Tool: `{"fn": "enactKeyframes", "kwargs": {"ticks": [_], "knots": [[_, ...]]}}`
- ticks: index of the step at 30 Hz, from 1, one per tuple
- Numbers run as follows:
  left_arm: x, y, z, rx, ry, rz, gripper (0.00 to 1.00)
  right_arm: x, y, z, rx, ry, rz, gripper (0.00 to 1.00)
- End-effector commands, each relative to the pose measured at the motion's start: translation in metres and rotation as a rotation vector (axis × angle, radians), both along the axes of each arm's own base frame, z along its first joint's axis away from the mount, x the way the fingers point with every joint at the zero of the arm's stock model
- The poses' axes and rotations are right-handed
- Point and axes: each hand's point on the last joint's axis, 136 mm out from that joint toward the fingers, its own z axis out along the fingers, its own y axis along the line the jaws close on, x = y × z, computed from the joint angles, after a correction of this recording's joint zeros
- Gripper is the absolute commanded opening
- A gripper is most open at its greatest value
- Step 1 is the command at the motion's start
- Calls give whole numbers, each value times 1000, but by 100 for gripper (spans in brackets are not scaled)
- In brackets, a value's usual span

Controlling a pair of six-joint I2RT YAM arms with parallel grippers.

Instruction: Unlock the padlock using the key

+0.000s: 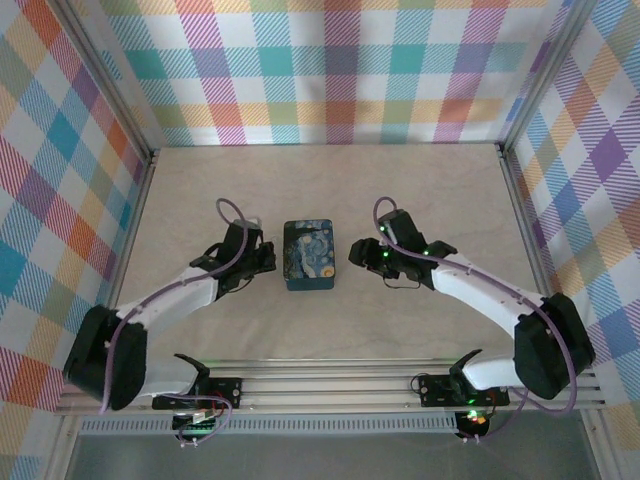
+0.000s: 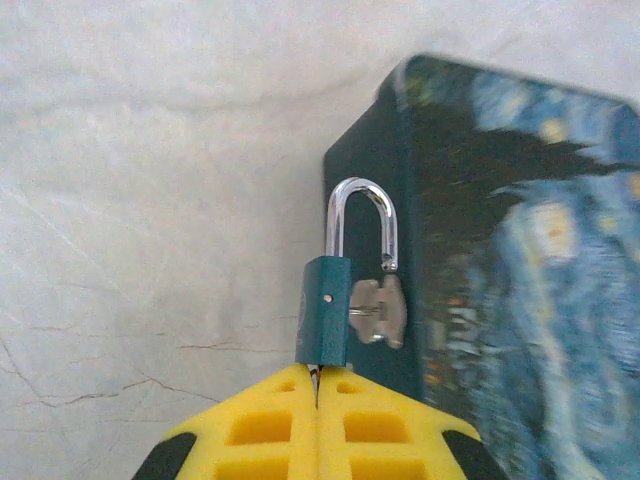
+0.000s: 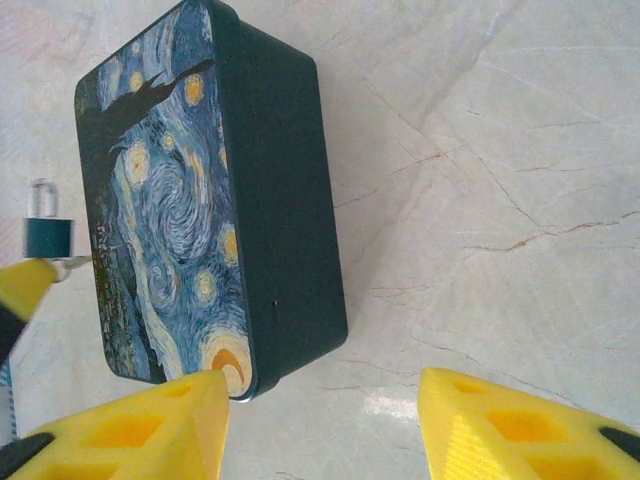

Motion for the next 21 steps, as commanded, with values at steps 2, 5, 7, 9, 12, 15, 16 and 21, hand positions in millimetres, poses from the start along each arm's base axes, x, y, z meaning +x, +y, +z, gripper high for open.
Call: {"fn": "enactKeyframes", "kwargs": {"ticks": [2, 5, 7, 9, 12, 15, 16, 21], "knots": [[-12, 1, 38, -29, -69, -61, 0, -10, -5, 3, -13, -14, 46, 47], [-26, -3, 50, -50, -94, -133, 0, -19, -5, -1, -22, -5, 81, 43], [-43, -12, 60, -92, -106, -218, 0, -29, -6, -7, -49, 15, 117, 42], [-63, -15, 56, -118, -59, -267, 0, -38, -3, -13, -71, 33, 149, 41], [-87, -27, 55, -168, -25, -336, 0, -50, 3, -23, -88, 59, 181, 40], [-114, -44, 50, -190, -4, -412, 0, -60, 11, -31, -96, 82, 204, 40], [-122, -49, 47, -189, -1, -438, 0, -62, 14, -33, -96, 87, 211, 40], [-158, -70, 11, -121, 43, -535, 0, -71, 22, -41, -94, 111, 226, 41]]}}
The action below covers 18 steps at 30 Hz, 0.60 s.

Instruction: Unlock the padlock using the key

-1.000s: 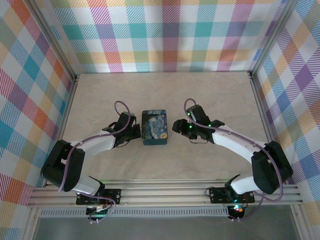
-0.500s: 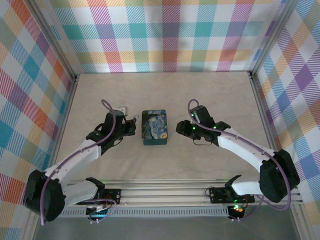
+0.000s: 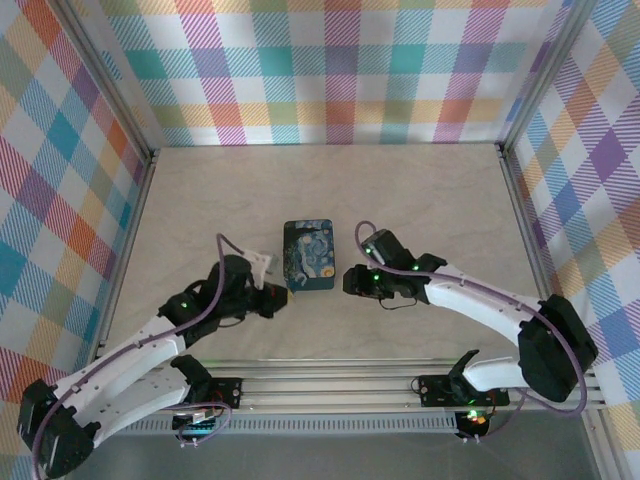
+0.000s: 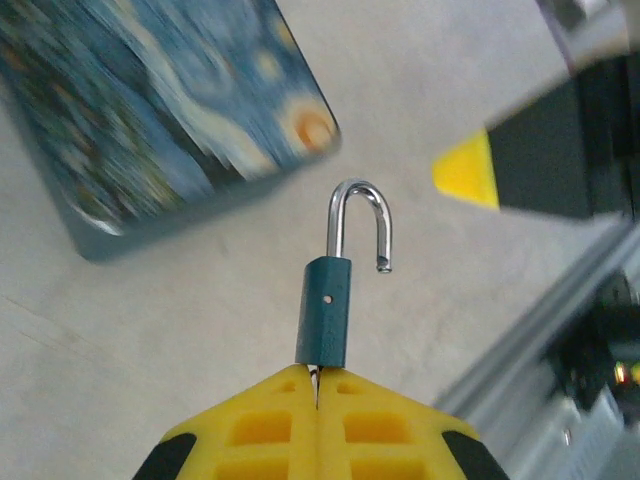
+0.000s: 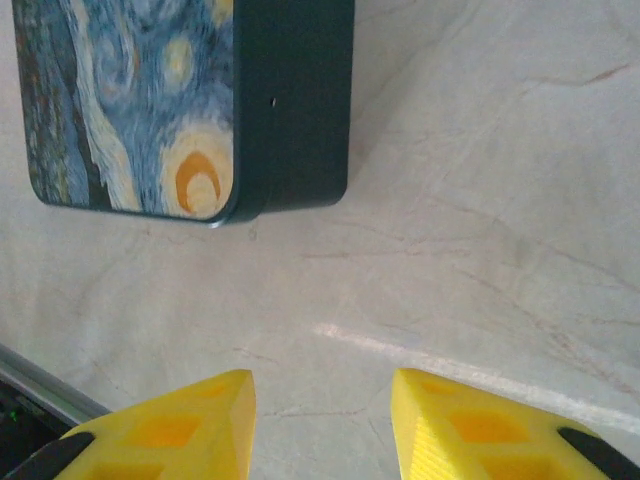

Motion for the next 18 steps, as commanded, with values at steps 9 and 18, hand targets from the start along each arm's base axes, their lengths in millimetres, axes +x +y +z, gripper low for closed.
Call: {"fn": "enactKeyframes", "kwargs": {"ticks": [9, 18], "knots": [[-38, -41, -83, 172, 35, -105, 2, -20, -14, -29, -40, 70, -31, 42], [-29, -23, -90, 266, -8, -61, 41, -21, -29, -30, -92, 43, -49, 49]]}}
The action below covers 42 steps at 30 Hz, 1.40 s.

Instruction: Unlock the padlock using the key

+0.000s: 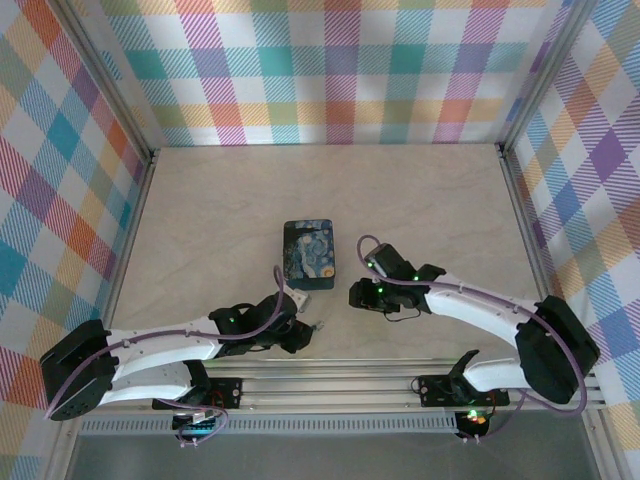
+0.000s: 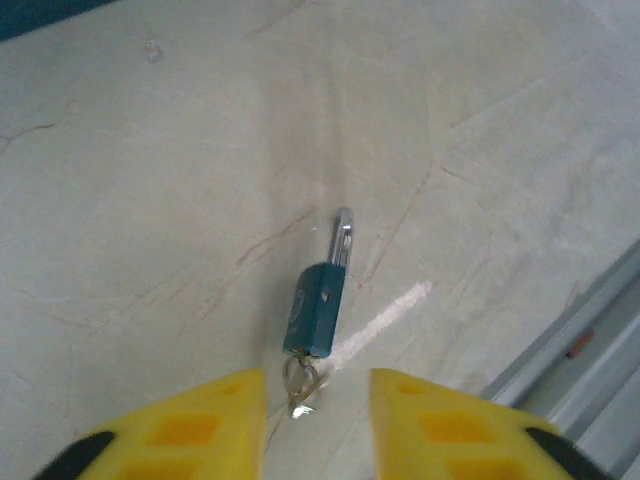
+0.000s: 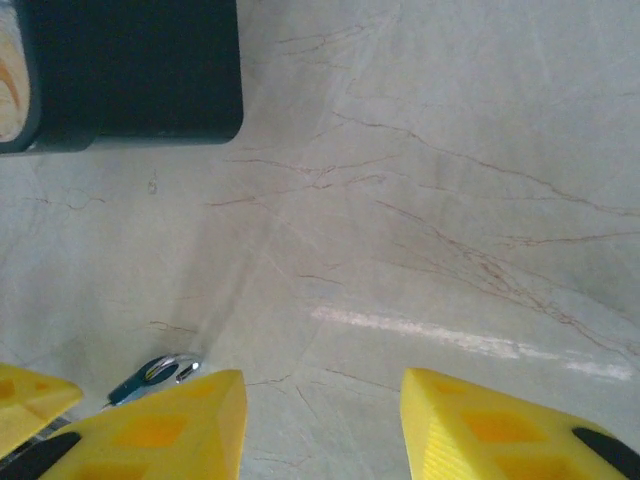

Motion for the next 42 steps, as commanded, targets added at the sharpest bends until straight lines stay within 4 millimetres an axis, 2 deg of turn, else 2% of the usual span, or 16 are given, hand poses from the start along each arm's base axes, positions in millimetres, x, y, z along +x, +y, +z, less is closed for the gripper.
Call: {"fn": "enactKeyframes", "kwargs": {"ticks": [1, 4, 5, 7, 12, 15, 17, 20, 23, 25, 27, 32, 36, 40, 42], "knots": [[10, 10, 7, 25, -62, 45, 46, 0, -9, 3, -36, -30, -6, 50], [18, 22, 25, 35, -115, 82, 58, 9, -14, 10, -86, -71, 4, 56], [21, 31, 31, 58, -126, 98, 66, 14, -18, 13, -109, -85, 3, 59], [33, 44, 53, 84, -177, 135, 99, 27, -25, 23, -150, -123, 0, 63], [72, 74, 109, 123, -286, 256, 100, 66, -49, 54, -250, -253, -23, 84], [104, 96, 133, 164, -376, 366, 100, 92, -68, 73, -299, -345, -73, 99], [129, 116, 142, 222, -463, 477, 100, 113, -83, 80, -315, -411, -126, 100], [162, 145, 139, 226, -485, 609, 100, 139, -111, 80, -344, -446, -205, 100], [191, 189, 128, 160, -437, 838, 100, 160, -135, 79, -388, -503, -236, 100], [207, 202, 112, 112, -401, 854, 100, 170, -149, 75, -401, -547, -259, 100], [218, 214, 103, 135, -404, 860, 100, 176, -162, 70, -432, -597, -261, 100], [230, 245, 84, 351, -459, 874, 100, 182, -197, 57, -525, -682, -286, 100], [232, 262, 67, 299, -526, 934, 100, 188, -211, 56, -501, -795, -345, 100], [229, 278, 65, 228, -620, 1010, 100, 193, -214, 52, -541, -851, -305, 100], [227, 278, 61, 184, -641, 999, 100, 193, -214, 50, -546, -889, -298, 100]]}}
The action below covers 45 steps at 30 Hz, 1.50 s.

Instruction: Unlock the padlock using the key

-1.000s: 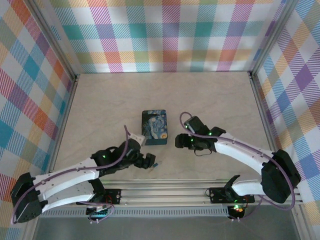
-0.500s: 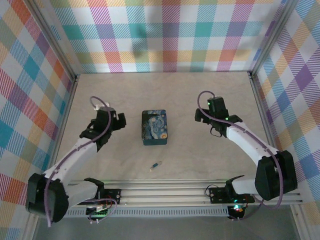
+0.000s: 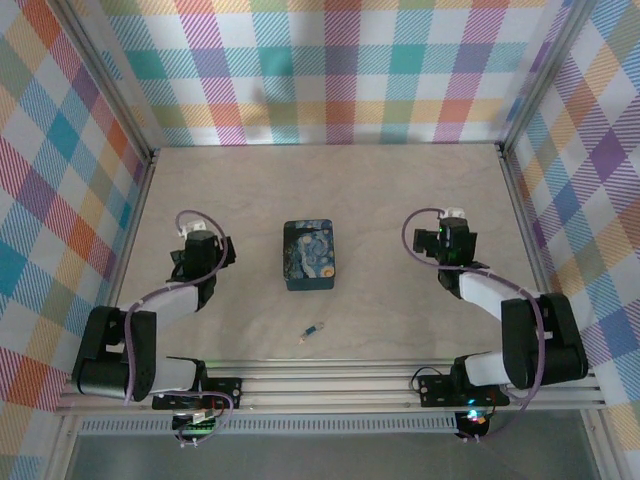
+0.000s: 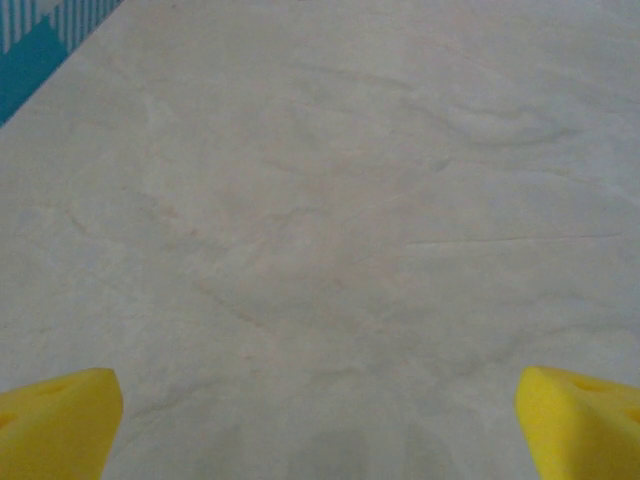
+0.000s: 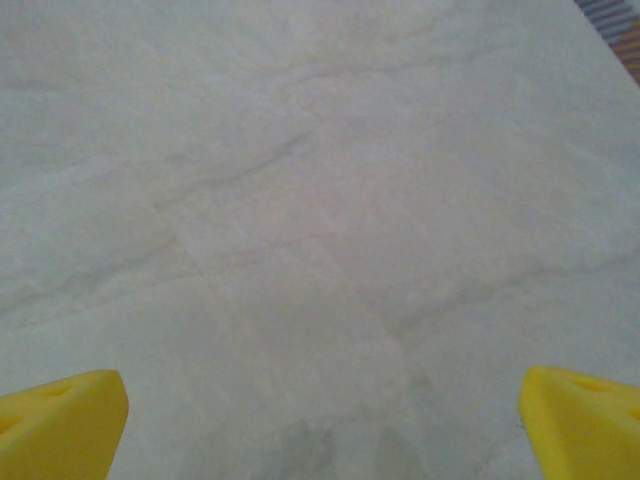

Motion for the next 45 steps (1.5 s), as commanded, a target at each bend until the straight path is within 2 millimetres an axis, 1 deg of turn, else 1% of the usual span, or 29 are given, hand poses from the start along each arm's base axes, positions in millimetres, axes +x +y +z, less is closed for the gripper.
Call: {"fn": "enactKeyframes", "kwargs": {"ticks": [1, 3, 5, 7, 9, 13, 15, 16, 17, 20, 30, 45], "knots": [[16, 3, 29, -25, -215, -18, 100, 15, 1, 23, -46, -172, 36, 100], [15, -4, 32, -23, -249, -69, 100, 15, 0, 27, -46, -225, 38, 100], [13, -9, 36, -18, -301, -113, 100, 13, -1, 23, -30, -238, 44, 100], [14, -14, 33, -22, -306, -147, 100, 9, 1, 17, -19, -267, 67, 100], [15, -19, 28, -23, -306, -181, 100, 7, 1, 19, -12, -305, 73, 100], [22, -19, 13, -24, -281, -175, 100, 6, 1, 12, 40, -292, 106, 100], [27, -18, 5, -22, -263, -169, 100, 10, 0, 4, 51, -281, 114, 100], [29, -18, 4, -24, -248, -171, 100, 15, -1, 4, 48, -280, 109, 100], [31, -20, 2, -25, -225, -178, 100, 16, -1, 0, 55, -234, 108, 100], [41, -23, -3, -26, -172, -193, 100, 19, -8, -2, 84, -215, 89, 100], [42, -28, -4, -5, -157, -209, 100, 19, -10, -2, 93, -217, 87, 100], [42, -28, -3, -5, -160, -209, 100, 20, -9, -3, 94, -213, 92, 100]]}}
